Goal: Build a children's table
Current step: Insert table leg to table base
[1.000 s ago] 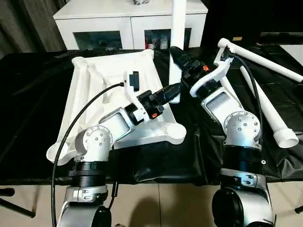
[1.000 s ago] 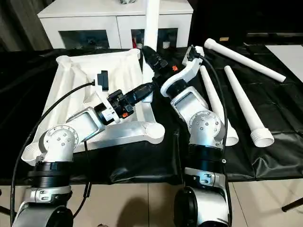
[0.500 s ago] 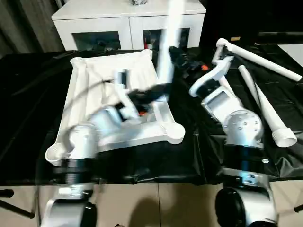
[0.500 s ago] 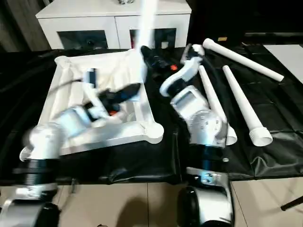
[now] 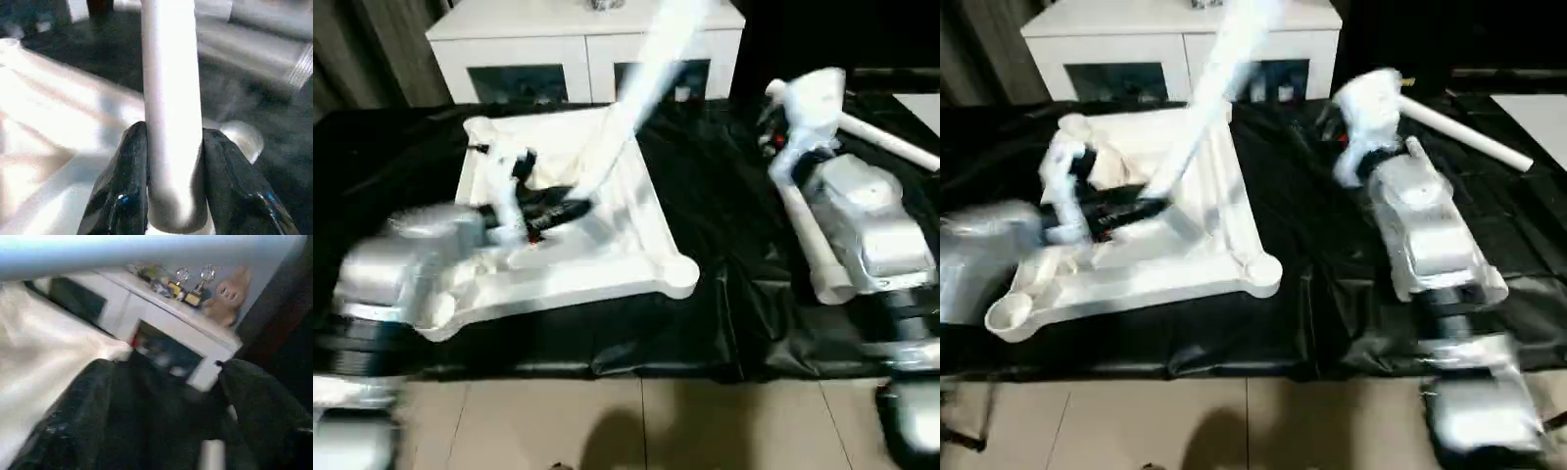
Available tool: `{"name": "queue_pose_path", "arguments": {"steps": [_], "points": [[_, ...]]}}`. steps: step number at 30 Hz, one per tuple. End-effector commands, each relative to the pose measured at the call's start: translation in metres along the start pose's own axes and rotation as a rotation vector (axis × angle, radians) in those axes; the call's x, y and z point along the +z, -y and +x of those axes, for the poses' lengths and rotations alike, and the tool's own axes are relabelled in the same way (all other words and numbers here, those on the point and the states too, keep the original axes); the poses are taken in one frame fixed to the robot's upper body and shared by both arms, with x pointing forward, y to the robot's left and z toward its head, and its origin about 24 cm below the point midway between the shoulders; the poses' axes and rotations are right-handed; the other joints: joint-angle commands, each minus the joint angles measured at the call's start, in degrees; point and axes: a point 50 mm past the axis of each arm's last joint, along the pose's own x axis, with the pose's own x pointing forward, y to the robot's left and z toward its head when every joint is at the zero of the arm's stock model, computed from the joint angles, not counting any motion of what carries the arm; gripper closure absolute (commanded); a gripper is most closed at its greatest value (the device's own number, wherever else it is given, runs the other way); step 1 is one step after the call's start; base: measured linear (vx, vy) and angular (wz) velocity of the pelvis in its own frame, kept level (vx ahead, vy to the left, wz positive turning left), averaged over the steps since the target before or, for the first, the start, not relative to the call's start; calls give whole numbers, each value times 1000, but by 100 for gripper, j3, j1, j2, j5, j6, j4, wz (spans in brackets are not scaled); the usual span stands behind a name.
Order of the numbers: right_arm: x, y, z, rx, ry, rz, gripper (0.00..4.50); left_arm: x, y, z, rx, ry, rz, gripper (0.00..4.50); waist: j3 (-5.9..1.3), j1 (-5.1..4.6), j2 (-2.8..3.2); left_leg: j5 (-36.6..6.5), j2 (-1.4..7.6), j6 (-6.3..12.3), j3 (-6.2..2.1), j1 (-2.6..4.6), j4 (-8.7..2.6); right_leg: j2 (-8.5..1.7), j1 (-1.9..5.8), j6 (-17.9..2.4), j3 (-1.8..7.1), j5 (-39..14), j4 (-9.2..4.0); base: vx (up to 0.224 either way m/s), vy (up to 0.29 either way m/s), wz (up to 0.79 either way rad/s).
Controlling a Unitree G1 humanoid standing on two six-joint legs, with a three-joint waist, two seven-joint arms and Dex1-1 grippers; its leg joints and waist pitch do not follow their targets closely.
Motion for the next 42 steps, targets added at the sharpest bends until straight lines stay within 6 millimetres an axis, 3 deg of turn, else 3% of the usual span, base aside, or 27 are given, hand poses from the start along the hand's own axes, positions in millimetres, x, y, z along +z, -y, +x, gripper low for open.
{"name": "queue_pose_path", "arguments": {"steps": [1,2,6,8,12,16,20,33,42], "points": [[10,2,6,-10,21,-274,50,3,-3,0,5,-94,159,314,-424,-15,-11,-498,-30,-16,32,47,-308,-165,385,-1261,187,-261,-288,0,0,0],[10,4,6,-18,17,-363,28,2,-5,-2,14,-128,196,314,-418,-28,-8,-505,-26,-22,25,57,-303,-151,367,-1330,177,-319,-289,0,0,0],[4,7,7,-38,19,-584,25,6,-7,-4,7,-160,262,314,-416,-71,-15,-609,-36,9,42,43,-285,-146,383,-1440,198,-269,-267,0,0,0],[0,10,9,-52,34,-727,25,10,-4,-5,-24,-171,308,314,-423,-82,4,-672,-31,25,39,54,-273,-148,354,-1556,187,-250,-263,0,0,0],[-5,9,11,-41,23,-789,25,13,-1,-4,-44,-160,321,314,-414,-128,-6,-776,-34,85,40,30,-267,-130,376,-1607,185,-199,-248,0,0,0],[-21,5,14,21,-14,-885,25,18,3,-6,-100,-150,363,314,-401,-159,0,-1078,-28,60,40,42,-263,-136,354,-1644,180,-478,-269,0,0,0],[-28,4,16,36,-15,-949,25,21,4,-9,-123,-154,379,314,-407,-169,1,-1086,-29,63,40,38,-251,-131,350,-1655,180,-451,-251,0,0,0],[-37,3,17,85,4,-986,25,26,-3,-17,-100,-148,403,314,-408,-191,-13,-1121,-29,129,47,31,-233,-110,340,-1676,181,-346,-227,0,0,0],[-16,10,14,22,149,-735,5,21,-8,-16,-51,-159,405,314,-422,-191,-11,-1198,-14,218,47,40,-228,-118,335,-1662,185,-251,-213,0,0,0]]}}
